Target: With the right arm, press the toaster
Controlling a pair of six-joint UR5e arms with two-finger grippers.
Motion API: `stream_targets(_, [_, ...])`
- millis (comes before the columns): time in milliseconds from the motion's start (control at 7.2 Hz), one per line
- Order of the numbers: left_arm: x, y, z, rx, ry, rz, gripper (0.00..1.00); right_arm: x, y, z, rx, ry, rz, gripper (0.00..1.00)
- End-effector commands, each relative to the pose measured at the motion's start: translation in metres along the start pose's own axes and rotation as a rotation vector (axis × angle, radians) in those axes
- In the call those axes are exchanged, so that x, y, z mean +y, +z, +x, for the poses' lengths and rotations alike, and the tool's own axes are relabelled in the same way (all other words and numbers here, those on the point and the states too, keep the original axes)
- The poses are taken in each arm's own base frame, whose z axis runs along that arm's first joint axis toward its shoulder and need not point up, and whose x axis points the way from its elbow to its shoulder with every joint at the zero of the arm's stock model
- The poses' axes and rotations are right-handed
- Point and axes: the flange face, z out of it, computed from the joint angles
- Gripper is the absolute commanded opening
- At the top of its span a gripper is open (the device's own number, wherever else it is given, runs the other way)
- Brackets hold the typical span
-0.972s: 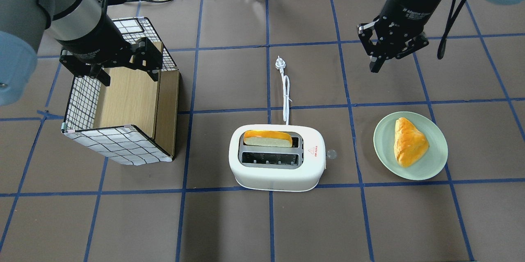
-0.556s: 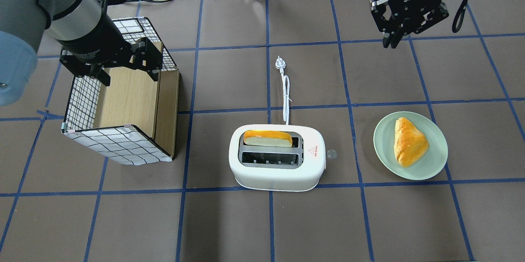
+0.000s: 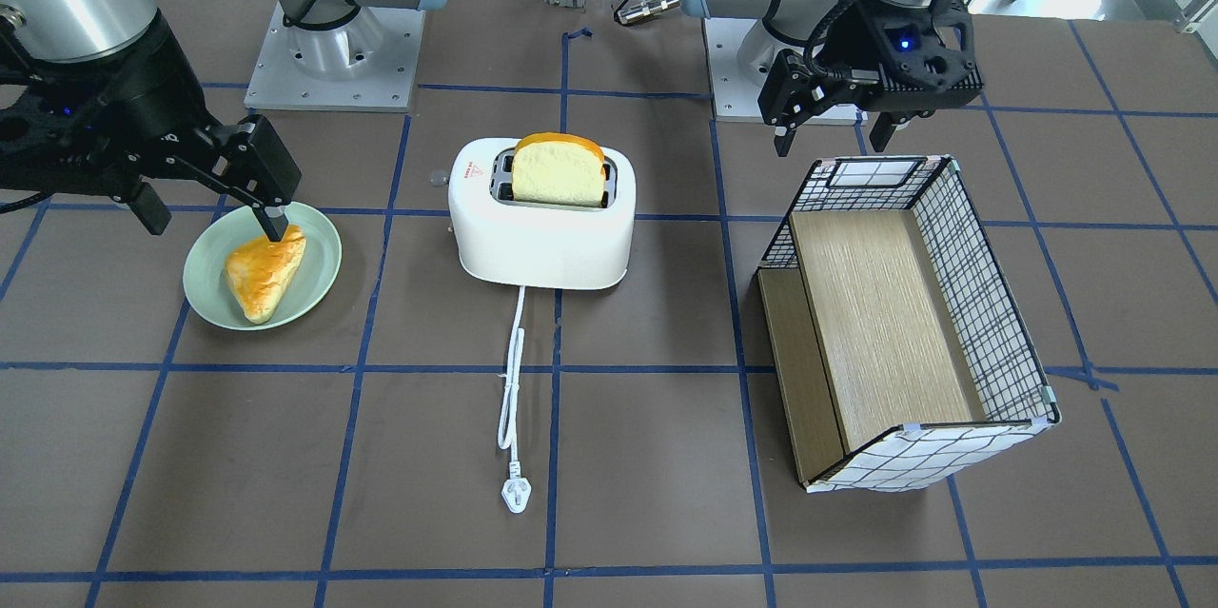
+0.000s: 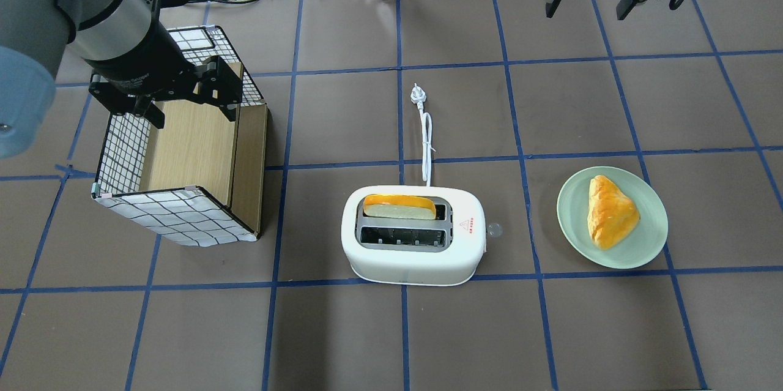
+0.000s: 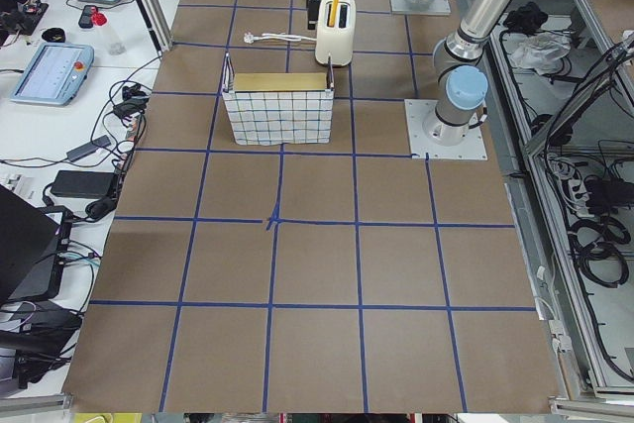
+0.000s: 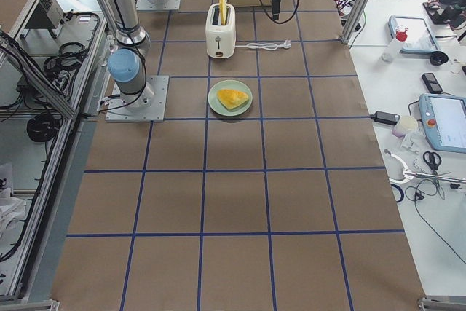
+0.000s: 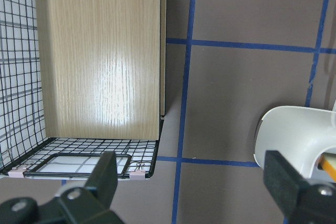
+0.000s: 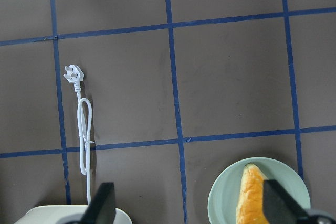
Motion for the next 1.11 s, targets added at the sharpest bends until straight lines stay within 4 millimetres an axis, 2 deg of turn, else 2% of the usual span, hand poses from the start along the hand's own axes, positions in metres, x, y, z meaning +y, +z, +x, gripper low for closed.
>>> stream_targets(0, [0.0, 0.0, 0.0, 0.0, 0.0, 0.0, 1.0, 0.003, 0.002, -0.009, 0.041, -0.019, -0.003, 1.0])
stream_targets(139, [0.0, 0.0, 0.0, 0.0, 0.0, 0.0, 1.0, 0.005, 0.004, -0.017, 0.053, -0.042, -0.002, 1.0])
stream_targets(417, [0.0, 0.0, 0.0, 0.0, 0.0, 0.0, 1.0, 0.007, 0.015, -0.018, 0.035, -0.067, -0.061, 1.0])
stream_targets(833, [0.0, 0.0, 0.0, 0.0, 0.0, 0.0, 1.0, 0.015, 0.01, -0.015, 0.057, -0.022, -0.066, 1.0])
stream_targets(972, [0.0, 0.0, 0.0, 0.0, 0.0, 0.0, 1.0, 0.03, 0.009, -0.013, 0.059, -0.016, -0.07, 0.99])
